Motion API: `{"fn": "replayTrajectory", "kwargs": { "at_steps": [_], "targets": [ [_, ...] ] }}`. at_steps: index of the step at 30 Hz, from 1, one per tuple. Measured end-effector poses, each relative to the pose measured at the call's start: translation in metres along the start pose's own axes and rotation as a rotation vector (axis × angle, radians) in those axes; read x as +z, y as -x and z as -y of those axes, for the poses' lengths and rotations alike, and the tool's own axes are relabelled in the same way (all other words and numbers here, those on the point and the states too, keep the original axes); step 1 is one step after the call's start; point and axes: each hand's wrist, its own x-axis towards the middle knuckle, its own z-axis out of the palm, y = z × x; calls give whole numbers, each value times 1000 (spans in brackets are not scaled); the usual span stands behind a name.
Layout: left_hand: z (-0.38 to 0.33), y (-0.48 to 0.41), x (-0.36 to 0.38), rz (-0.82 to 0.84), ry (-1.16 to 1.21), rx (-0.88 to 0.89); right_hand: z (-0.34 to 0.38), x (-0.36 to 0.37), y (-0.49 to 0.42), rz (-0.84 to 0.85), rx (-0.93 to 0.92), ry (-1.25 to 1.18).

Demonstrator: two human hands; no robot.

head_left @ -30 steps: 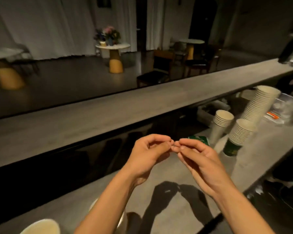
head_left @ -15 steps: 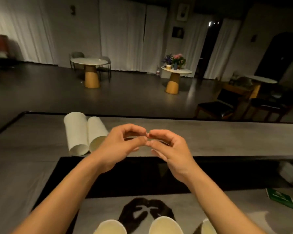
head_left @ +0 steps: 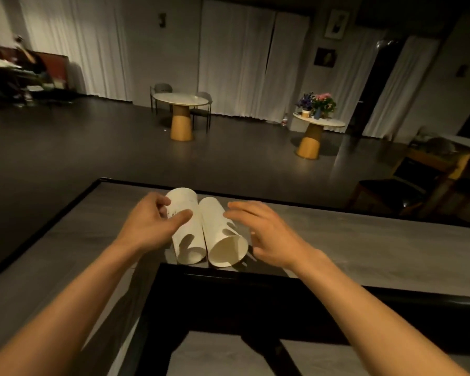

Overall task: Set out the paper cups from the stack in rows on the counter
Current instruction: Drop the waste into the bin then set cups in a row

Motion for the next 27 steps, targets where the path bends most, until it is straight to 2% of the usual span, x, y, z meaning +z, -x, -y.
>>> {"fn": "replayTrajectory", "kwargs": {
  "at_steps": [2, 4, 8, 11, 15, 21, 24, 27],
  "targets": [
    [3, -12, 2, 62, 19, -133, -17, 9, -14, -26, -42, 74],
    [2, -21, 8, 123, 55, -193, -39, 17, -29, -50, -24, 179],
    [7, -38, 22, 206, 74, -210, -71, 30, -57, 204, 13, 378],
    [15, -53, 27, 250, 39, -248, -77, 41, -73, 275, -86, 399],
    [20, -61, 28, 249, 39, -229, -78, 55, -86, 289, -164, 361],
    [29, -61, 16, 211, 164, -199, -80, 73, -89, 140, -186, 172],
    [35, -60, 5, 131, 204, -145, -69, 71, -90, -20, -207, -86],
    [40, -56, -11, 32, 213, -57, -47, 65, -89, -105, -39, -381]
  ]
}}
